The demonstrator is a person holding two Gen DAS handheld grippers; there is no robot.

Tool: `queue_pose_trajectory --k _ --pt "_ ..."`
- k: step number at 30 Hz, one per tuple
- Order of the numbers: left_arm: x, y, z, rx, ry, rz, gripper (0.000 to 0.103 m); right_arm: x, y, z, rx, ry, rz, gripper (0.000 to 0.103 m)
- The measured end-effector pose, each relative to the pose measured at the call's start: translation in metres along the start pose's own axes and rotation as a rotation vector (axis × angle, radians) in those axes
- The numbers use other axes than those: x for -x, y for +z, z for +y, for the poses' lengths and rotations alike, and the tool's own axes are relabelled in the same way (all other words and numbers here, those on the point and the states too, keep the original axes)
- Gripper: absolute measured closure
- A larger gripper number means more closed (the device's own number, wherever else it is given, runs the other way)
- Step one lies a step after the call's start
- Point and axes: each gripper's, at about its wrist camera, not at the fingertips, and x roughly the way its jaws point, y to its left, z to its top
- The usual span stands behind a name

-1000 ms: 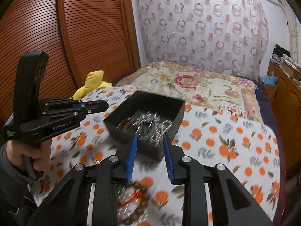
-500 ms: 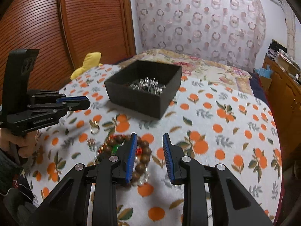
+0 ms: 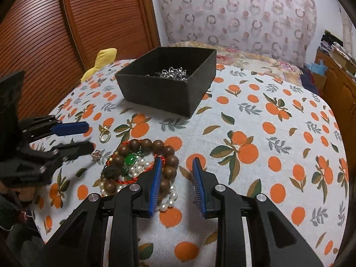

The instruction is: Organize jewelry

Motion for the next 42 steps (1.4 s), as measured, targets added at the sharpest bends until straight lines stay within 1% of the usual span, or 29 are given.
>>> queue_pose_trajectory --k 2,5,6,7,8,10,12,14,17,25,28,33,34,38,42 --pt "0.001 -0.001 -0.002 -0.003 -0.006 0.0 0.058 -0.005 0.002 0.0 -0.003 0.015 0.024 0.072" --pt "0.001 -0.002 -0.006 -0.006 -0.012 0.0 0.058 -0.007 0.004 0.001 0.005 0.018 0.033 0.073" --pt "0.001 -0.002 -0.006 -0.006 -0.013 0.0 0.058 -0.007 0.004 0.001 0.005 0.027 0.037 0.08" --pt "0.001 -0.002 -0.007 -0.006 -0.014 0.0 0.058 -0.007 0.004 0.001 0.003 0.045 0.04 0.085" --pt "0.001 -0.002 -0.007 -0.005 -0.016 -0.001 0.058 -0.007 0.004 0.001 0.004 0.068 0.043 0.088" --pt "0.001 -0.002 -0.008 -0.004 -0.016 -0.001 0.058 -0.005 0.003 0.004 0.025 0.054 0.041 0.088" --pt "0.0 -0.002 -0.008 -0.003 -0.017 0.0 0.058 -0.001 0.002 0.007 0.042 0.056 0.025 0.088" --pt "-0.001 -0.003 -0.009 0.001 -0.018 0.001 0.058 0.011 0.004 0.011 0.052 0.043 -0.01 0.088" --pt "-0.004 -0.003 -0.011 0.004 -0.018 0.009 0.058 0.032 0.009 0.015 0.069 0.04 -0.065 0.088" --pt "-0.001 0.004 -0.016 0.011 -0.038 -0.008 0.058 0.084 0.021 0.016 0.084 0.015 -0.203 0.088" --pt "-0.003 0.008 -0.019 0.009 -0.048 -0.011 0.058 0.095 0.023 0.013 0.081 -0.004 -0.235 0.088" --pt "-0.012 0.018 -0.021 0.014 -0.076 0.002 0.058 0.101 0.023 0.005 0.073 -0.027 -0.241 0.088" --pt "-0.015 0.02 -0.021 0.019 -0.084 0.008 0.06 0.101 0.022 0.002 0.069 -0.031 -0.239 0.088" --pt "-0.032 0.026 -0.018 0.063 -0.122 0.062 0.073 0.098 0.017 -0.004 0.055 -0.043 -0.225 0.088" --pt "-0.042 0.026 -0.015 0.107 -0.156 0.092 0.078 0.092 0.012 -0.007 0.048 -0.043 -0.212 0.088"
